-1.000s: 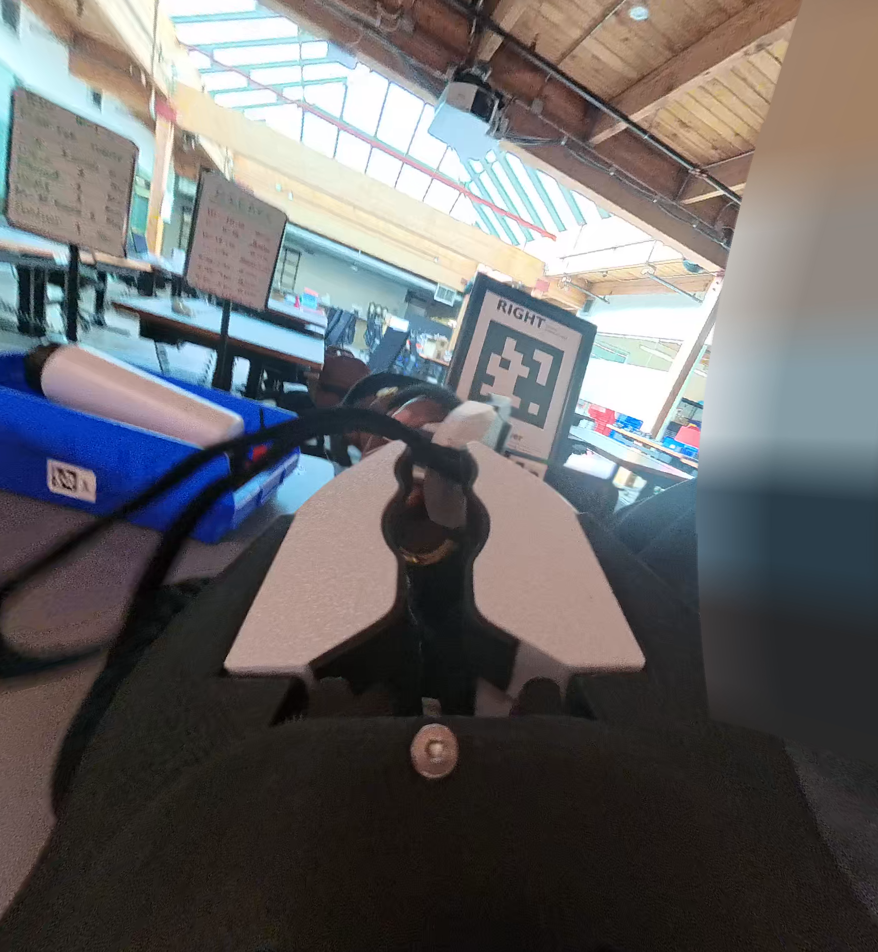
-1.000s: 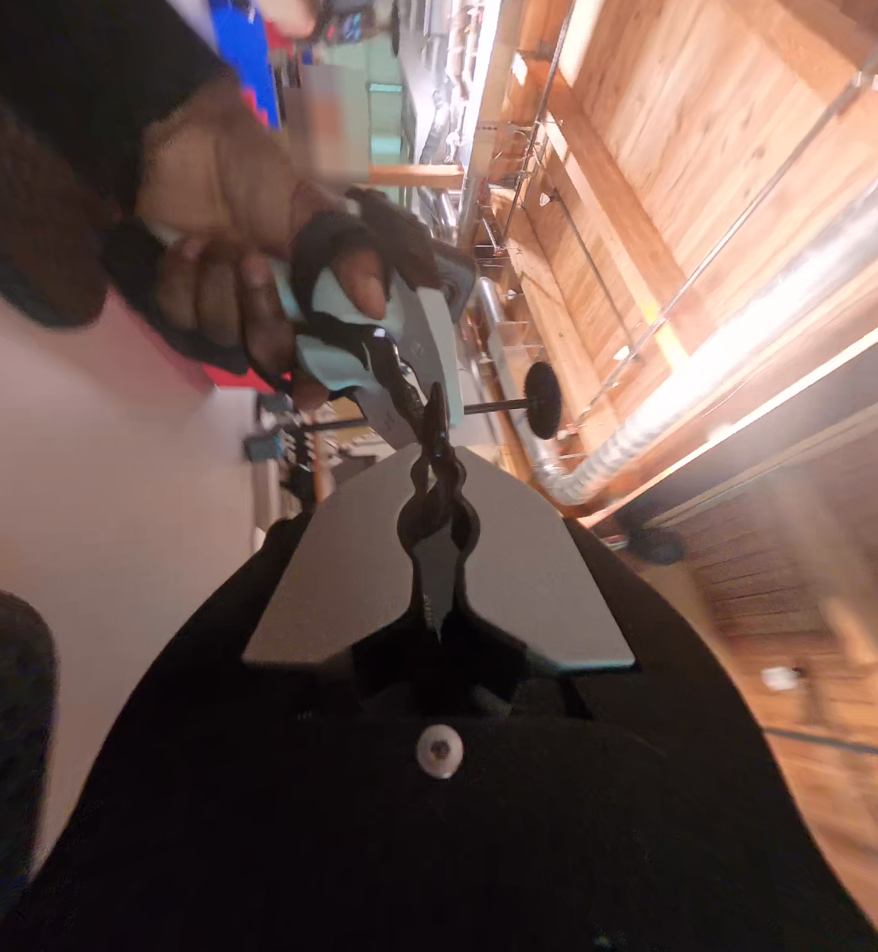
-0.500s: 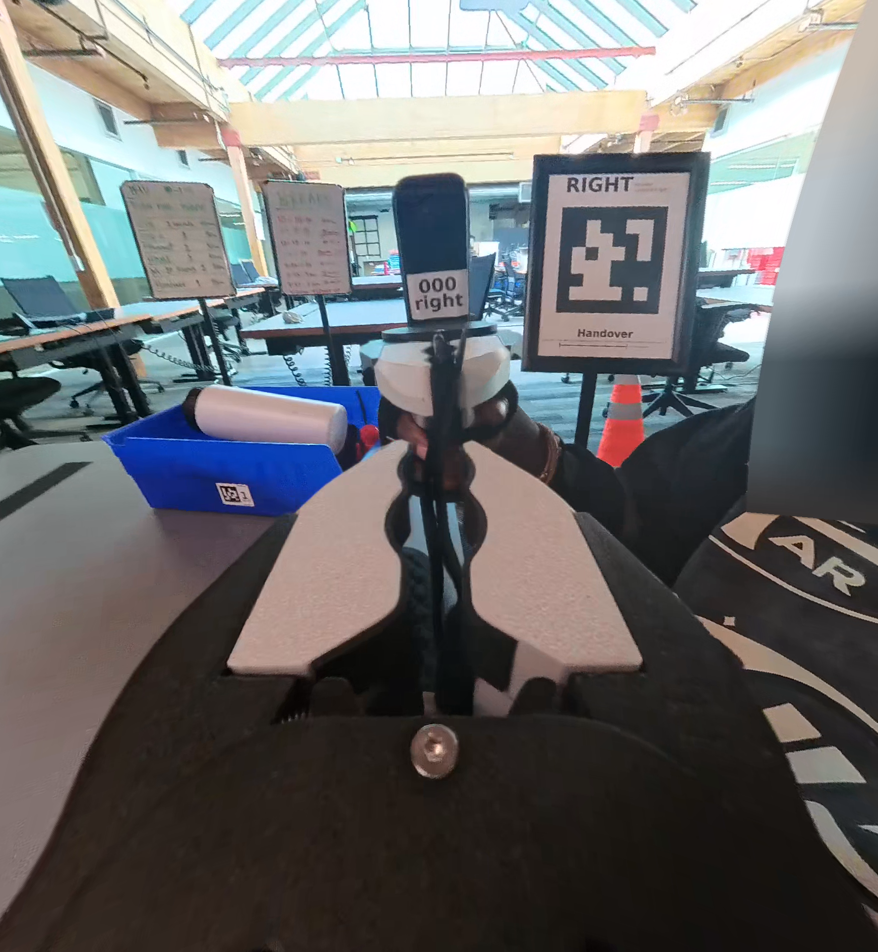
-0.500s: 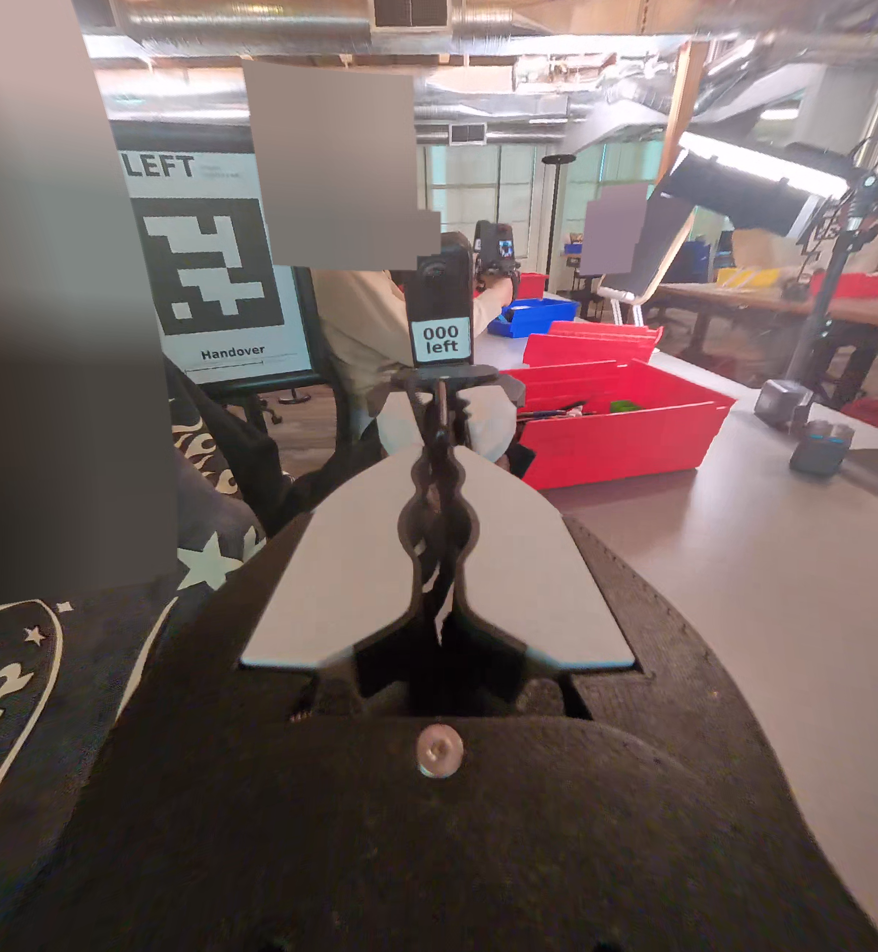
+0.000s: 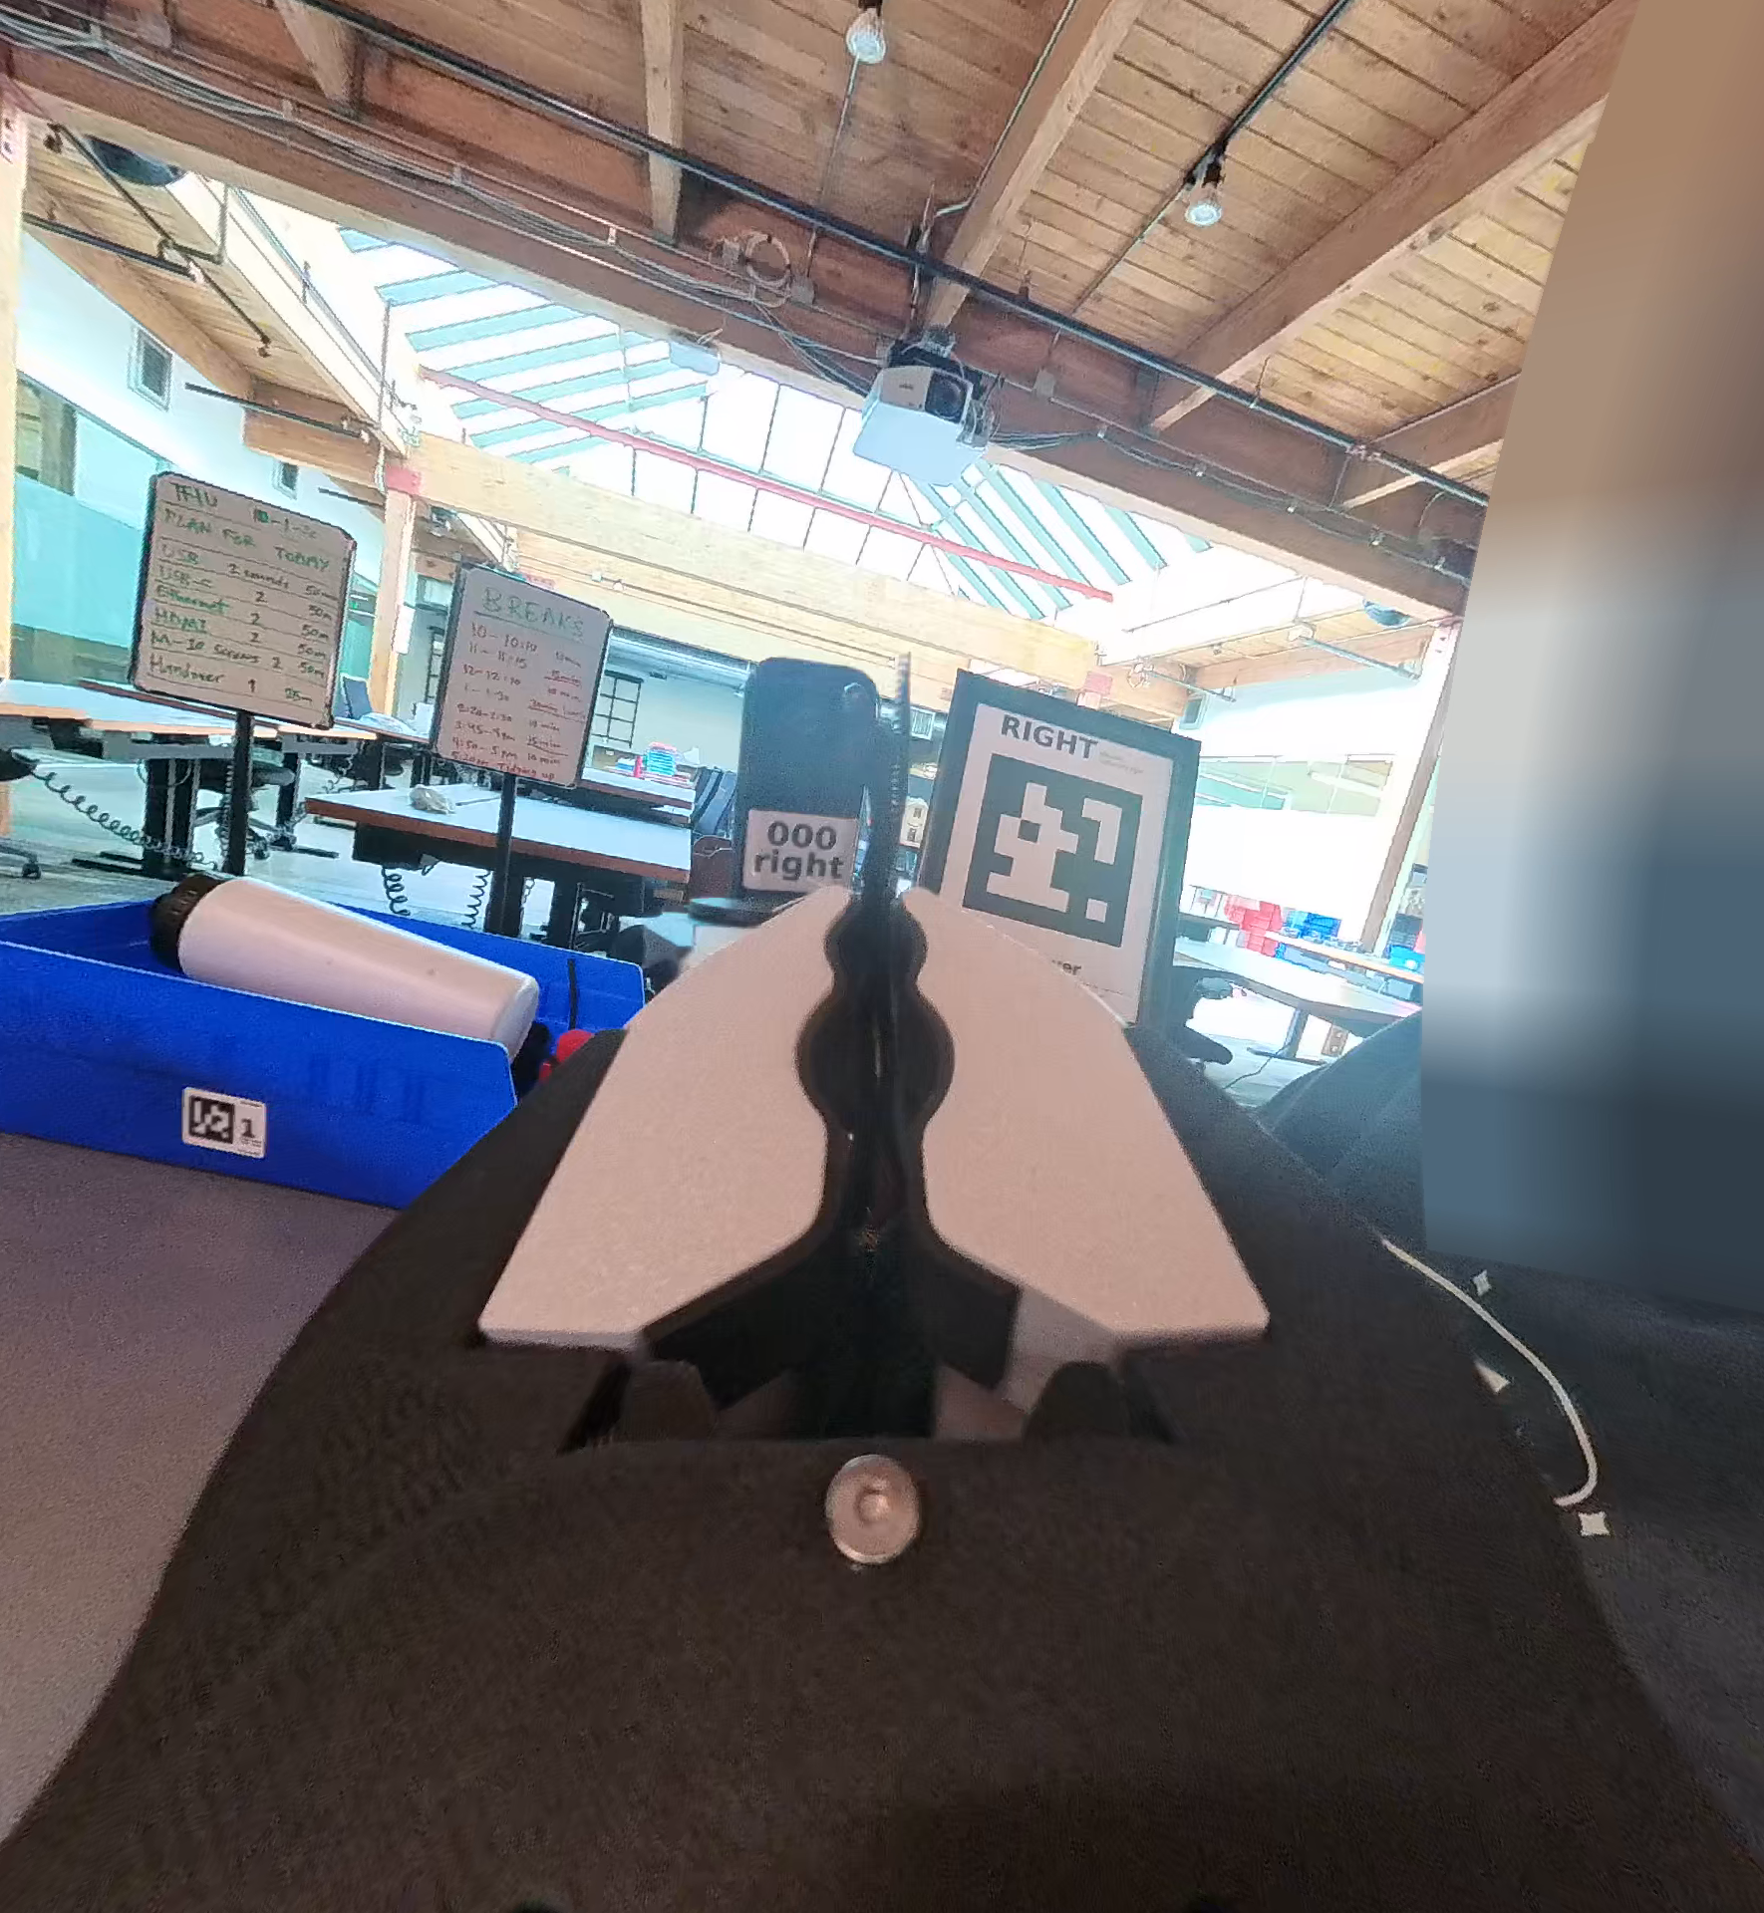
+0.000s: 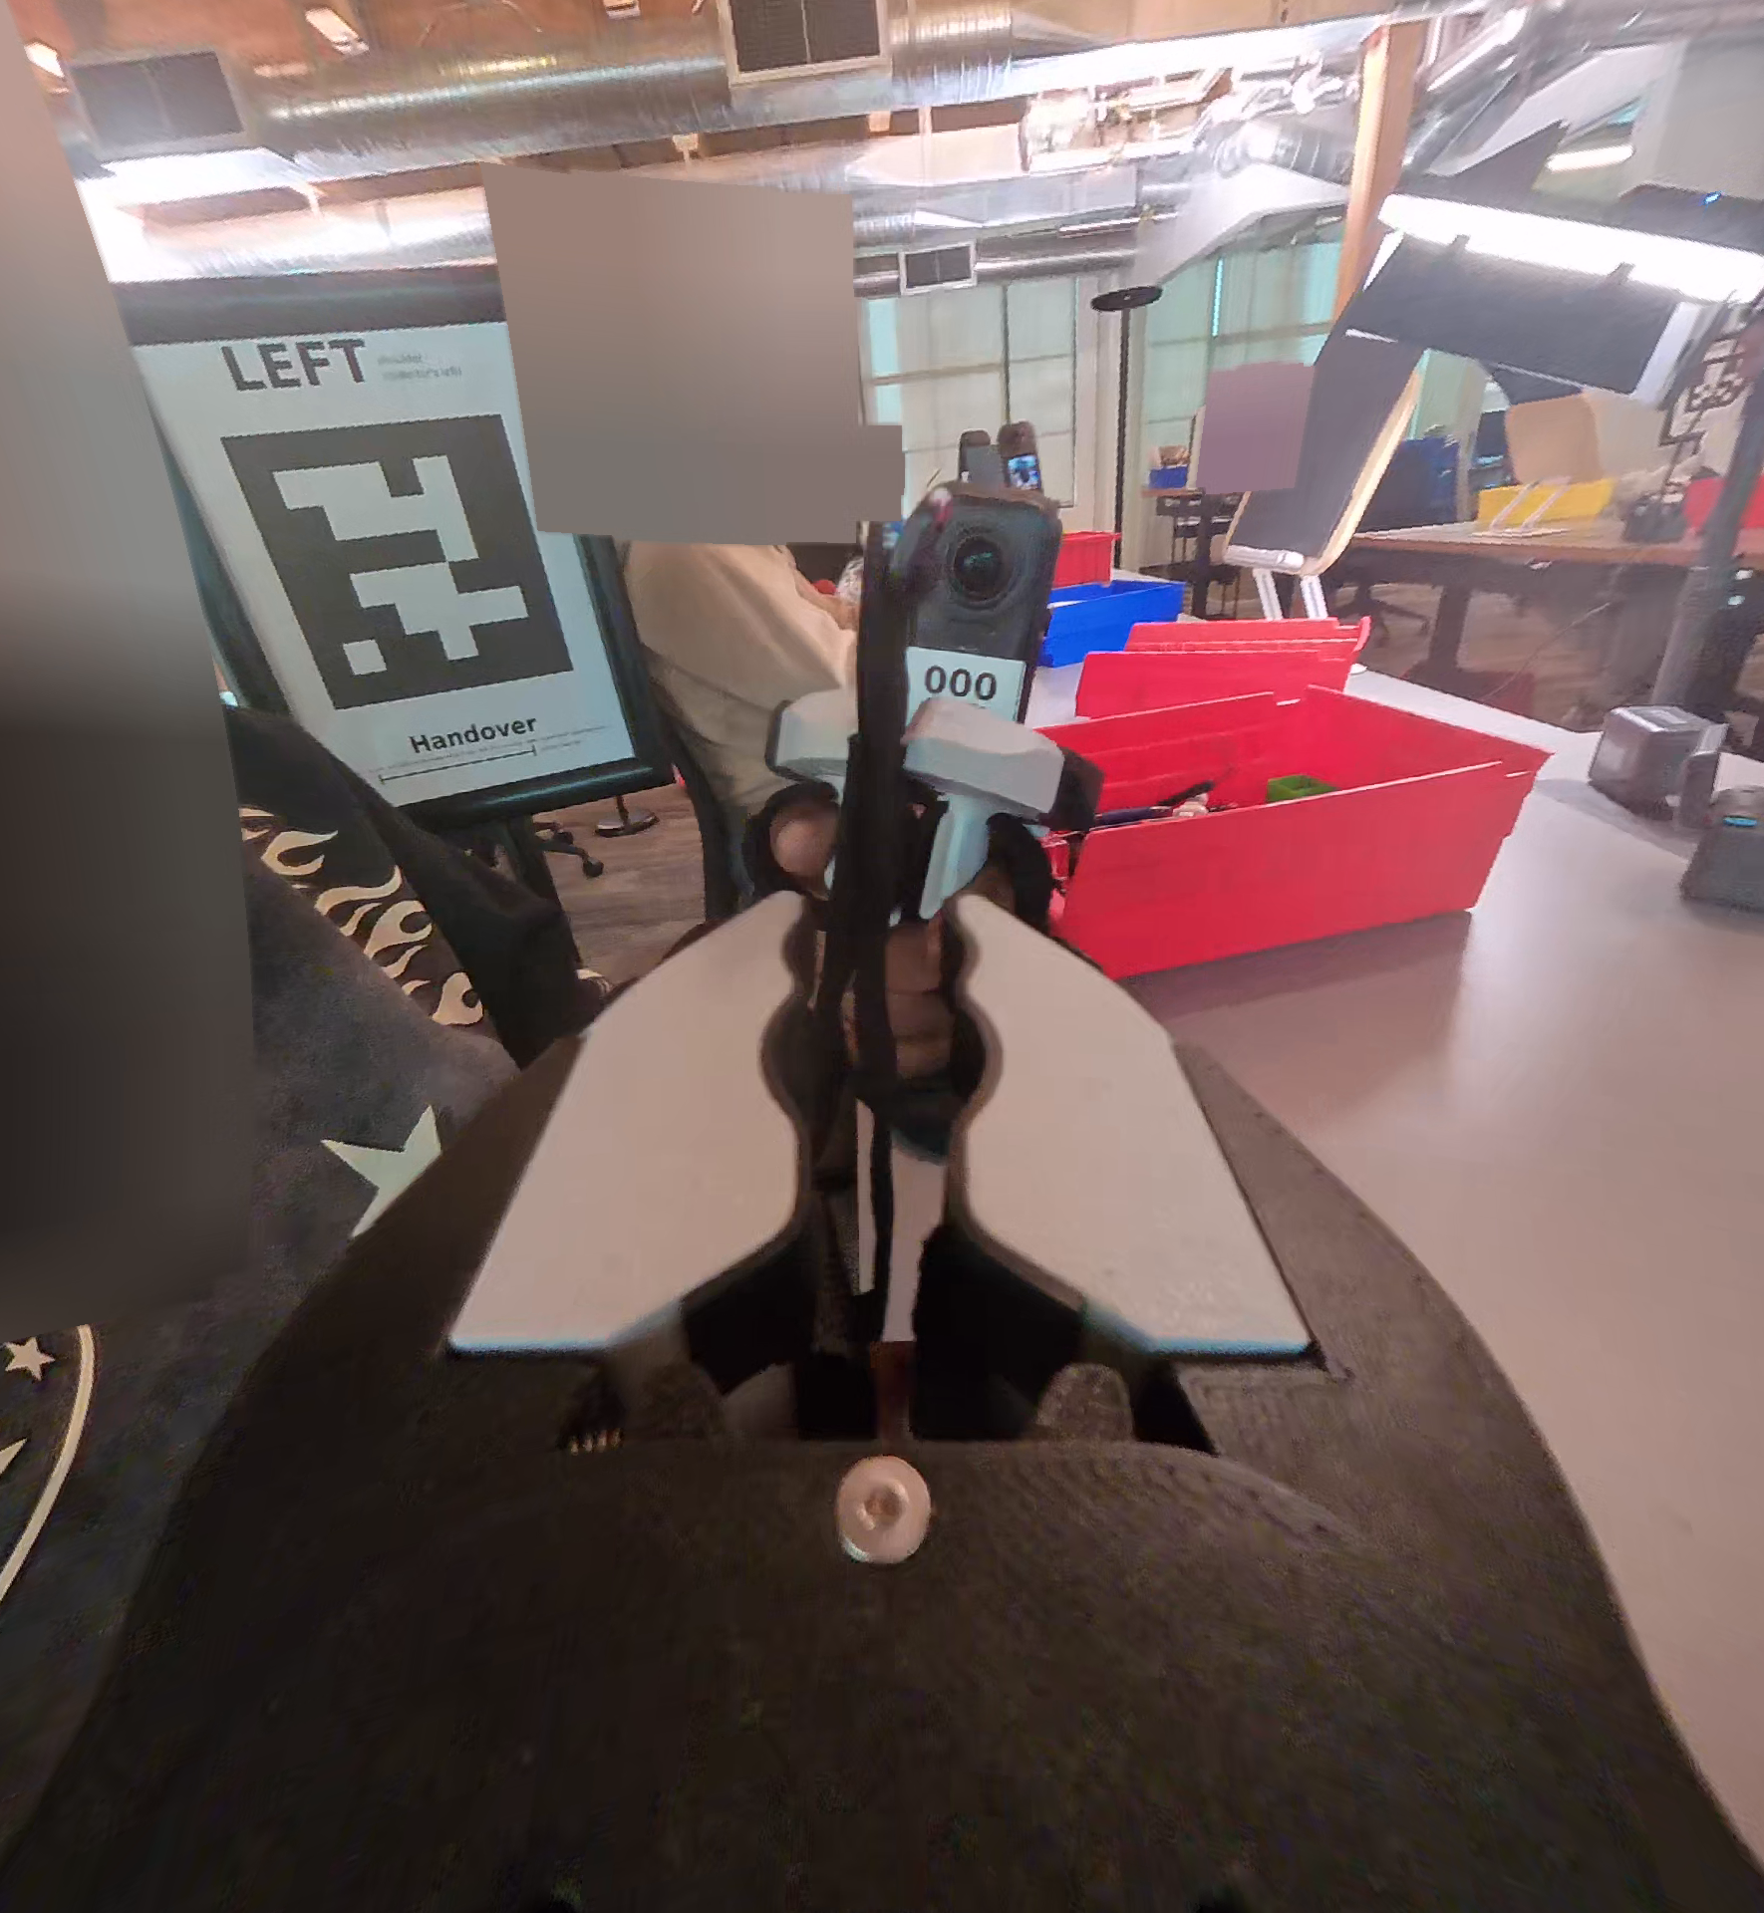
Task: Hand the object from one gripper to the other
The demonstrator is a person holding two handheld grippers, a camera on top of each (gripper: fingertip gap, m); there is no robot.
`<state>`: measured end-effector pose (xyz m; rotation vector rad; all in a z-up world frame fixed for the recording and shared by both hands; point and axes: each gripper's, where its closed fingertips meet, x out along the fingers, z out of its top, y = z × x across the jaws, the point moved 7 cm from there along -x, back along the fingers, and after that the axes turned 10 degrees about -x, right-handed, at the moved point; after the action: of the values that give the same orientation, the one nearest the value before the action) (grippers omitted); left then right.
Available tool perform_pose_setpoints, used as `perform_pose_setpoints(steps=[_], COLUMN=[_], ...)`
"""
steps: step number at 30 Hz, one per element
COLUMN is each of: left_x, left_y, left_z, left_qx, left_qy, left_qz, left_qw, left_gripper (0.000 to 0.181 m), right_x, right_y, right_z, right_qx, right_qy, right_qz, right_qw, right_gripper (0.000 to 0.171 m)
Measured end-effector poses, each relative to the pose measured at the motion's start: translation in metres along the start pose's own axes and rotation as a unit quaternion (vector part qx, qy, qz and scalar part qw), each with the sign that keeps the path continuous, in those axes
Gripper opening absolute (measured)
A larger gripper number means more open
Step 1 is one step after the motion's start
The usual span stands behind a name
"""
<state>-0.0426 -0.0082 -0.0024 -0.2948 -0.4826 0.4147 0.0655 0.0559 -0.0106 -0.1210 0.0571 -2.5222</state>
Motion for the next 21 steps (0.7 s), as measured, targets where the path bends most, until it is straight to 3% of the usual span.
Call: perform_pose_setpoints(steps=[2,6,9,15,21], left_x=[0.001,-0.001,-0.002,0.006,0.007], left_y=[0.0,0.001,0.005,0.004,0.005], left_z=[0.0,0.002,-0.003,-0.016,-0.015], left_qx=[0.004,0.012,0.034,0.106,0.122], left_qy=[-0.001,0.001,0.051,0.124,0.114], left_qz=[0.006,0.024,0.055,0.093,0.114], left_qw=[1.0,1.0,0.997,0.982,0.979], left_gripper=[0.006,0.014,0.023,0.019,0.008], right_x=[0.002,-0.001,-0.006,-0.012,-0.013], right_y=[0.002,-0.001,-0.003,-0.008,-0.008], right_z=[-0.001,0.002,0.006,0.01,0.013], right_qx=[0.0,0.016,0.039,0.053,0.051], right_qy=[-0.004,-0.004,-0.025,-0.029,-0.039], right_qz=[0.008,0.002,-0.004,-0.047,-0.07], right_qw=[1.0,1.0,0.999,0.997,0.995], right_gripper=[0.007,0.006,0.005,0.005,0.006])
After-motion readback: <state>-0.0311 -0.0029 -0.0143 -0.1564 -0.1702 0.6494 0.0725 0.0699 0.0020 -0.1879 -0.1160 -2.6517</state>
